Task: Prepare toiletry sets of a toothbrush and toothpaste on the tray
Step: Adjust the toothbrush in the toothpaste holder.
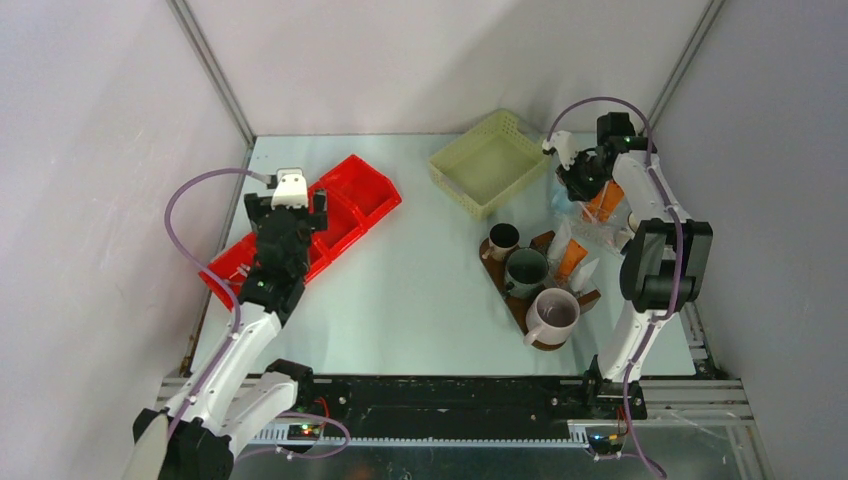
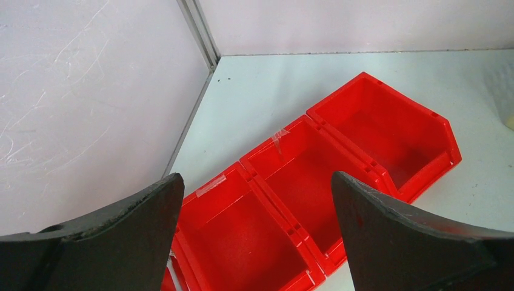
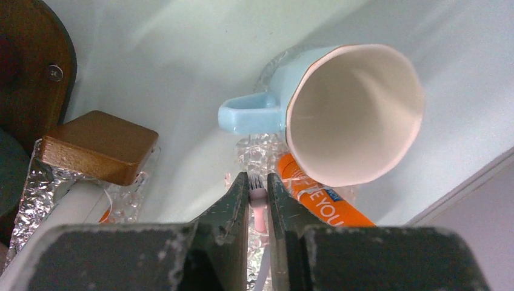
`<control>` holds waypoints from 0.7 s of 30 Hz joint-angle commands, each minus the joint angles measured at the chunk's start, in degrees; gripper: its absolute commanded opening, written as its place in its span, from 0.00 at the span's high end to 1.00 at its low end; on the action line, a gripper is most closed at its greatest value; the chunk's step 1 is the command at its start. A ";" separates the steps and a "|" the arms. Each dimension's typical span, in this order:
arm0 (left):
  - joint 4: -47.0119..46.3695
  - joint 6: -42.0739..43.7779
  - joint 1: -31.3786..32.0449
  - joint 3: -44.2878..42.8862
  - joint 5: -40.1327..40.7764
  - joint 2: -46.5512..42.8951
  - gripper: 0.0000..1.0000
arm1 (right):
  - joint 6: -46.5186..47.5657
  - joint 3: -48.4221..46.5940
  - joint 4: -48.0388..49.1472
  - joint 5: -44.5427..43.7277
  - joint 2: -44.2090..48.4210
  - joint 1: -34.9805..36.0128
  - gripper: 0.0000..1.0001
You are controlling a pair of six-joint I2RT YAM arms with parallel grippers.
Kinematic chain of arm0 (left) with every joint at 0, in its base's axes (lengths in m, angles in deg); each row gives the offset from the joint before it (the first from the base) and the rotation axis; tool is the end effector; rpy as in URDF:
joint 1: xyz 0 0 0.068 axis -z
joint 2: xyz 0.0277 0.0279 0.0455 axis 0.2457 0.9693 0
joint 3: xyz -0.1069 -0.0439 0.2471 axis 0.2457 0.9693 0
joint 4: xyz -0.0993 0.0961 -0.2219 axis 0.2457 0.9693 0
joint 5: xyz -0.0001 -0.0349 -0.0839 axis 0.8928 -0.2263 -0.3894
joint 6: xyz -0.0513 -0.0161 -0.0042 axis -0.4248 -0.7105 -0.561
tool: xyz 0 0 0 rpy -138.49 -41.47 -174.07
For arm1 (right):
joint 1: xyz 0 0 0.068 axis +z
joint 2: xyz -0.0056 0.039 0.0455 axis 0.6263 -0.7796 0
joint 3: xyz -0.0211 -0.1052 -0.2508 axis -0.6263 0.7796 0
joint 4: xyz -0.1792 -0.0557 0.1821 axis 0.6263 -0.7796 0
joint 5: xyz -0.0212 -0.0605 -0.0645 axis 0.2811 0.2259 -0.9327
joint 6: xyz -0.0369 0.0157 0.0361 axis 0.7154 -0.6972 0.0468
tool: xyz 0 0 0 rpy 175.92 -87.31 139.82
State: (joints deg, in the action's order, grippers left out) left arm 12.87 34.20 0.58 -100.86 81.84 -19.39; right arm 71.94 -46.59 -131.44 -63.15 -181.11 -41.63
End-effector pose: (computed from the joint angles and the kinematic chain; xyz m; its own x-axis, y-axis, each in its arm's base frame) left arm 0.2045 -0.0361 0.3138 -0.1316 0.1778 -0.9752 -0.2313 0.9511 0.2046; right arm 0.4054 -0.0083 0.2620 -0.4935 -0.7110 -0.5009 -0.7631 0.6303 -0.1429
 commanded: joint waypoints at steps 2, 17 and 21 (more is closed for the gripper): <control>-2.38 1.25 -0.39 -0.19 -0.44 -1.72 0.02 | 1.65 -1.96 2.14 2.43 3.77 0.30 1.00; -2.68 1.42 -0.39 0.38 -0.88 -4.06 0.02 | 4.61 0.32 5.38 8.50 6.23 0.91 1.00; -2.70 1.54 -0.34 0.38 -0.95 -4.28 0.02 | 4.84 0.71 6.00 10.08 6.81 0.96 1.00</control>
State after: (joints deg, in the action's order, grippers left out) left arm 12.83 34.63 0.58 -100.86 81.79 -22.56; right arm 75.52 -46.18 -128.05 -55.89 -177.70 -41.08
